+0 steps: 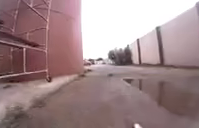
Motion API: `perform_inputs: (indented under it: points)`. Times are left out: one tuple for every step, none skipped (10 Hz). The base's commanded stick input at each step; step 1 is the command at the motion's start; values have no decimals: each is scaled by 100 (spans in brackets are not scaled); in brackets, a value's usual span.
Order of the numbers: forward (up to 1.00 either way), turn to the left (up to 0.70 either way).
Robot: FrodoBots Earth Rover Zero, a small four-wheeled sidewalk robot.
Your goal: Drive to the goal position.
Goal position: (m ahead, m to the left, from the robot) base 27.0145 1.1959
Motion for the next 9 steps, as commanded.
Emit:
perform_inputs:
  points:
    - [100, 0]
    - [100, 0]
    - [100, 0]
    - [100, 0]
    - [100, 0]
    - [100, 0]
    - [100, 0]
    - [100, 0]
    - [100, 0]
